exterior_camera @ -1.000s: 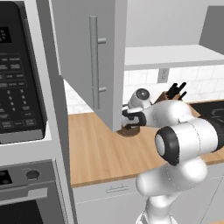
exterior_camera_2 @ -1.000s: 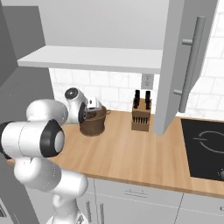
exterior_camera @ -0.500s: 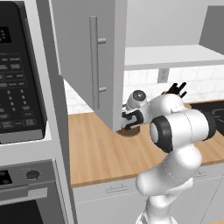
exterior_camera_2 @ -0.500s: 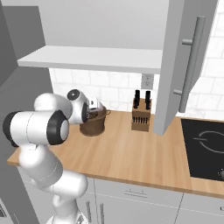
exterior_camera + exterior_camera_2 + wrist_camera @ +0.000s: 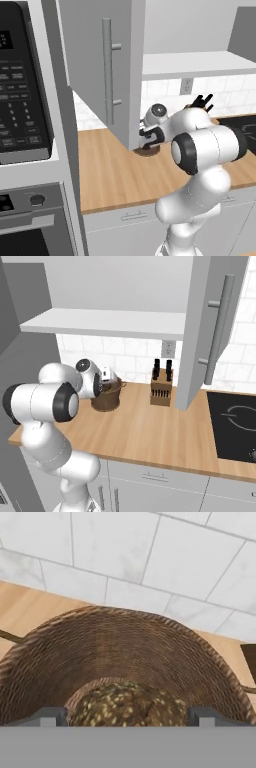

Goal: Open the cabinet, pick up the bread from the cabinet and place it in the basket. Then move the basket to the dining counter.

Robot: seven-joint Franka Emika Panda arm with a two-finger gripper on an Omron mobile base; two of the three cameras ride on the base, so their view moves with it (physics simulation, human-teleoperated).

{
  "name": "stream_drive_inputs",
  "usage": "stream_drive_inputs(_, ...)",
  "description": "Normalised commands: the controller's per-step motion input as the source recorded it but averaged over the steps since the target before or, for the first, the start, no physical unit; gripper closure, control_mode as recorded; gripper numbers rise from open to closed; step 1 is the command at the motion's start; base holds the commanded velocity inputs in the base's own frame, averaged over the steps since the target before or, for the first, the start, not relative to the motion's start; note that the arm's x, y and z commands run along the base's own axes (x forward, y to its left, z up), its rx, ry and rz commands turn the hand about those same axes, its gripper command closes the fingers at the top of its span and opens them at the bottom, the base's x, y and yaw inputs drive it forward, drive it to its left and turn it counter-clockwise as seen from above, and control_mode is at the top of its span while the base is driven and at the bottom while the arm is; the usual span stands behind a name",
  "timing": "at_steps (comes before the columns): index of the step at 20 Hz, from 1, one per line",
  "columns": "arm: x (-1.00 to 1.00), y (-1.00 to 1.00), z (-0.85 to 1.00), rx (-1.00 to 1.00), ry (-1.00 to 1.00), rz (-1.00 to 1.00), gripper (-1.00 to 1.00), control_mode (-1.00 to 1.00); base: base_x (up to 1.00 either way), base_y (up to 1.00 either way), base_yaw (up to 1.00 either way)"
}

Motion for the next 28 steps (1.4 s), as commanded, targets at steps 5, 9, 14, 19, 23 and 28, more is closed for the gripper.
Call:
stream_drive_inputs(5,-0.05,0.00,0.54,0.00,0.00,0.00,-1.00,-1.00,0.00,0.00,0.00)
stream_drive_inputs(9,-0.15,0.01,0.17,0.00,0.00,0.00,-1.00,-1.00,0.00,0.00,0.00)
stream_drive_inputs(14,-0.80,0.30,0.10,0.00,0.00,0.00,-1.00,-1.00,0.00,0.00,0.00)
stream_drive_inputs(19,-0.65,0.35,0.03,-0.01,0.06,0.00,-1.00,-1.00,0.00,0.00,0.00)
stream_drive_inputs(23,0.01,0.04,-0.01,-0.03,0.14,0.00,-1.00,-1.00,0.00,0.00,0.00)
stream_drive_inputs(28,0.52,0.00,-0.12,-0.10,0.19,0.06,-1.00,-1.00,0.00,0.00,0.00)
